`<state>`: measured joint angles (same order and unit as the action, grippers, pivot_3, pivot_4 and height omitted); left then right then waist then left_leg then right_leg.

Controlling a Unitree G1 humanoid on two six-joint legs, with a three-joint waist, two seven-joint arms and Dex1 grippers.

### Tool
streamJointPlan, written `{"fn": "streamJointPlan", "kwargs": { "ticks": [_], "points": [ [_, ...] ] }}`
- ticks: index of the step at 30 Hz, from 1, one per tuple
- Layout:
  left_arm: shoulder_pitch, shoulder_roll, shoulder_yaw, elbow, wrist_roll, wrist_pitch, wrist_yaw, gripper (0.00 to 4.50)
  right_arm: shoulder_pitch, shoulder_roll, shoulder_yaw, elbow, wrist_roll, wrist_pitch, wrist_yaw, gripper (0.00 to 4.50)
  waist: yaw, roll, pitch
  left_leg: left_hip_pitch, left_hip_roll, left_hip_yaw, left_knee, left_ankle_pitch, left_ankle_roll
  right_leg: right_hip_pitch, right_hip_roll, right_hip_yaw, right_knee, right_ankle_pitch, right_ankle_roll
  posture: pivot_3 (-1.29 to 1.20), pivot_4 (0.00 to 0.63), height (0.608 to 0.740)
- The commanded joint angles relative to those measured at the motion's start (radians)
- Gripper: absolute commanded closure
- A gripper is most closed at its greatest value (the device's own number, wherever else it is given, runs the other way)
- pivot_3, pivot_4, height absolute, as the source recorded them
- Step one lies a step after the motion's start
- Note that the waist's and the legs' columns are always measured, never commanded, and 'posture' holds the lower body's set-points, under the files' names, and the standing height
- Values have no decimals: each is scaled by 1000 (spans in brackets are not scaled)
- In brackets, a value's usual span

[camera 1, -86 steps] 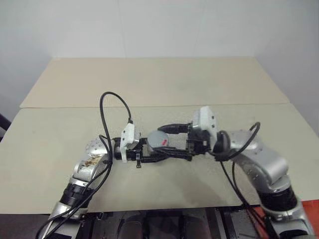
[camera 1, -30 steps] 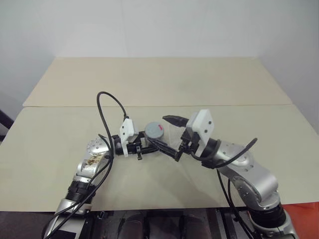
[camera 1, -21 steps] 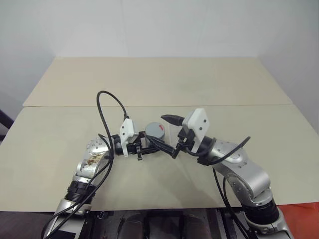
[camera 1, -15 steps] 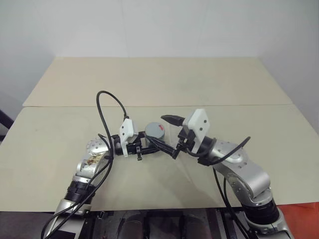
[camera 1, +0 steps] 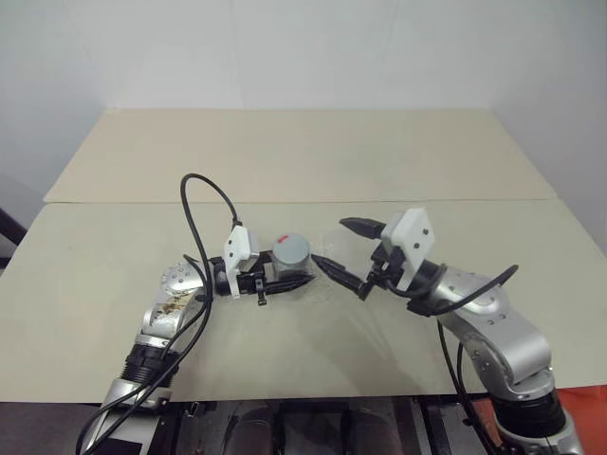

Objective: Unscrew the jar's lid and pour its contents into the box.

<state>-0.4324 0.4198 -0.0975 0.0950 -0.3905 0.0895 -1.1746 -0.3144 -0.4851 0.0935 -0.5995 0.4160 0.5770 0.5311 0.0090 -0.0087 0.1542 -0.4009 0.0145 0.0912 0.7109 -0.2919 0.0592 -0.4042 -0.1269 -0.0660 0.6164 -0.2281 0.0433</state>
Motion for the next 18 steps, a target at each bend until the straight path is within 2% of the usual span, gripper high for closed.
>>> {"fn": "streamJointPlan", "kwargs": {
  "ticks": [1, 8, 18],
  "points": [
    [-19, 0, 10, -9, -12, -22, -13, 2526, 1, -14, -39, -22, 8, -10, 8, 47, 0, 0, 0, 0, 0, 0, 0, 0, 0, 0, 0, 0, 0, 0, 0, 0, 150, 740],
    [-17, 2, 14, -9, -9, -24, -15, 2526, 32, -67, -50, -79, 74, 4, 88, 47, 1, 0, 0, 0, 0, 0, 0, 0, 0, 0, 0, 0, 0, 0, 0, 0, 150, 740],
    [-19, -4, 5, -6, 1, -31, -13, 2526, -53, 24, 78, -52, 85, 8, 90, 47, -1, 0, 0, 0, 0, 0, 0, 0, 0, 0, 0, 0, 0, 0, 0, 0, 150, 740]
  ]
}}
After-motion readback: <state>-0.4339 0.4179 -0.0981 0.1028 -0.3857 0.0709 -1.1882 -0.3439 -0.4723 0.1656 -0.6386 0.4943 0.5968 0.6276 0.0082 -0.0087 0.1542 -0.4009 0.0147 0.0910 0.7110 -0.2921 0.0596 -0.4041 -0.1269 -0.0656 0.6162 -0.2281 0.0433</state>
